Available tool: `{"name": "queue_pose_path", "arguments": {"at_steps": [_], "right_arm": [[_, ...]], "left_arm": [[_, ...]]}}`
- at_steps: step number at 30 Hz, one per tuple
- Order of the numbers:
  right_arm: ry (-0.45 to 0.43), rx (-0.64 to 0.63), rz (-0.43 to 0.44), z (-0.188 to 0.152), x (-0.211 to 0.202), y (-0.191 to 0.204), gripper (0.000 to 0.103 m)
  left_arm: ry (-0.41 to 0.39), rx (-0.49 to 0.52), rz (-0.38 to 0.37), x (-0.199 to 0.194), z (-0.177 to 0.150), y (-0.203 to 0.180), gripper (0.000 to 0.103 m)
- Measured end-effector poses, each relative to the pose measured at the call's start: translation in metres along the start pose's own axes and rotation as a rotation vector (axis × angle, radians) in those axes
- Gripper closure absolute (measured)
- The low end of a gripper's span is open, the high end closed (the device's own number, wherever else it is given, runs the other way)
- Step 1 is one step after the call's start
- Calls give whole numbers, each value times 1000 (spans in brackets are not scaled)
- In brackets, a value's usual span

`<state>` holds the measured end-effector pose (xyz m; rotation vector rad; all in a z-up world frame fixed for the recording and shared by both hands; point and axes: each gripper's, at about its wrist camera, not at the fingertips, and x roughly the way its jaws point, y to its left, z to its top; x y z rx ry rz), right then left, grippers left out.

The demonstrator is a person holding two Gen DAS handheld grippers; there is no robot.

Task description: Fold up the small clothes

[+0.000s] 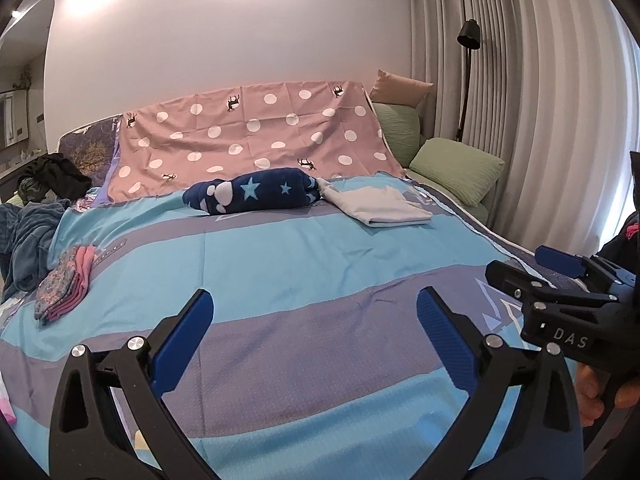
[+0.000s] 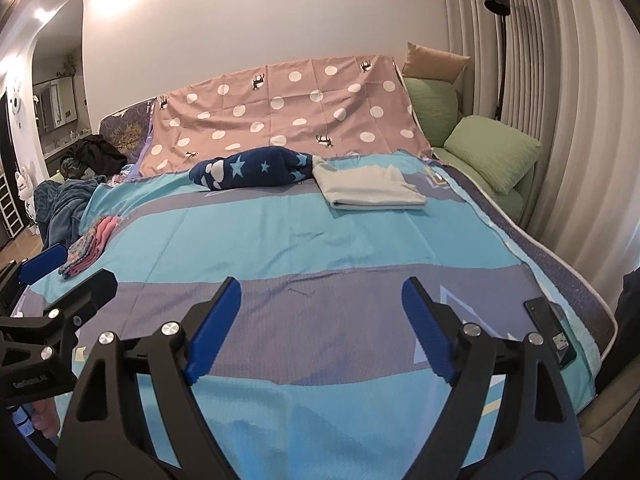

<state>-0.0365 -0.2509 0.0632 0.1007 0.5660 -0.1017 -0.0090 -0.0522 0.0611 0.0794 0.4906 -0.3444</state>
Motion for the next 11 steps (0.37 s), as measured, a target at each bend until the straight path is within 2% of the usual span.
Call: {"name": "queue_pose_path", "arguments": {"at_steps": [11], "right_arm": [[28, 20, -24, -1, 17, -6, 18]], "left_arm": [[26, 7, -13, 10, -1, -2, 1]]}}
